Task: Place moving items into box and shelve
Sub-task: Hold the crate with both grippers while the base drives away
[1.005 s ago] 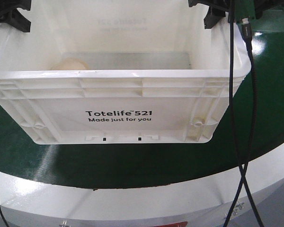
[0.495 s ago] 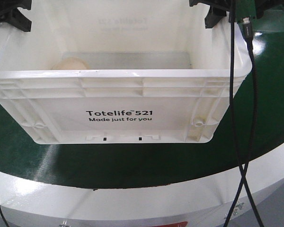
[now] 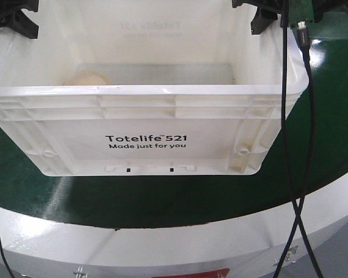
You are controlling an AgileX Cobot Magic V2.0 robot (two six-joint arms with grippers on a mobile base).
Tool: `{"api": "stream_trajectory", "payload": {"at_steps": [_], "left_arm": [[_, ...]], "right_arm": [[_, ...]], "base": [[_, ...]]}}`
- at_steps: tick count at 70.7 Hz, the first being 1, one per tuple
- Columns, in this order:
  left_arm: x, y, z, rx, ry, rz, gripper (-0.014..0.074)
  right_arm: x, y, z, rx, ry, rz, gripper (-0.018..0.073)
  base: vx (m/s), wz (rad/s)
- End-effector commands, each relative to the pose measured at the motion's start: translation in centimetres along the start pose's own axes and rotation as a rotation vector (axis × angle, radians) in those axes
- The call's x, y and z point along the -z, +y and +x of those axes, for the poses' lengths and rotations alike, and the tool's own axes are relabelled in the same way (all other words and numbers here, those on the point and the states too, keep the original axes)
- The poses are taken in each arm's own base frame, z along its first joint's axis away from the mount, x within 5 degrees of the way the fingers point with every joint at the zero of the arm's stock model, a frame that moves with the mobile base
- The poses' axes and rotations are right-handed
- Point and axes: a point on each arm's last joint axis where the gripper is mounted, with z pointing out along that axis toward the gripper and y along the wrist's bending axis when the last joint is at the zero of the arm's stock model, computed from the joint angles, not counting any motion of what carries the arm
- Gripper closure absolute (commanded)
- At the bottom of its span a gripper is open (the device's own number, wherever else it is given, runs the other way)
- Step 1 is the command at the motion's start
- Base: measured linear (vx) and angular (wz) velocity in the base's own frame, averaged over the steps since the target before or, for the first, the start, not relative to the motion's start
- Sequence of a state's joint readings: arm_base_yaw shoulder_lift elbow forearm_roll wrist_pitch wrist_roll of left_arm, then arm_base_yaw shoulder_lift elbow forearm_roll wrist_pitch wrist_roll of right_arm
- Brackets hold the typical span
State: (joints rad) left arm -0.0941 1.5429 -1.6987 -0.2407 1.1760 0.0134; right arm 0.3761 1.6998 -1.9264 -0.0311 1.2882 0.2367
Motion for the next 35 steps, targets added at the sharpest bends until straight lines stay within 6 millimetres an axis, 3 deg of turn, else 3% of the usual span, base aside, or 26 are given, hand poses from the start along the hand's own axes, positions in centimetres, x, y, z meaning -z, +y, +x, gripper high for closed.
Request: {"api": "stream_trajectory", "payload": {"at_steps": [1,35], "left_arm": [[3.76,-4.27,-1.23,0.065,-0.204,0.303,0.0596],[3.76,-4.27,-1.23,0.065,-0.204,0.303,0.0596]], "right_arm": [[4.22,2.92,0.22,-0.030,-0.075,-0.260,0.0564],[4.22,2.92,0.22,-0.030,-0.075,-0.260,0.0564]], "base": [[-0.04,-0.01],[-0.14,0.02]]}}
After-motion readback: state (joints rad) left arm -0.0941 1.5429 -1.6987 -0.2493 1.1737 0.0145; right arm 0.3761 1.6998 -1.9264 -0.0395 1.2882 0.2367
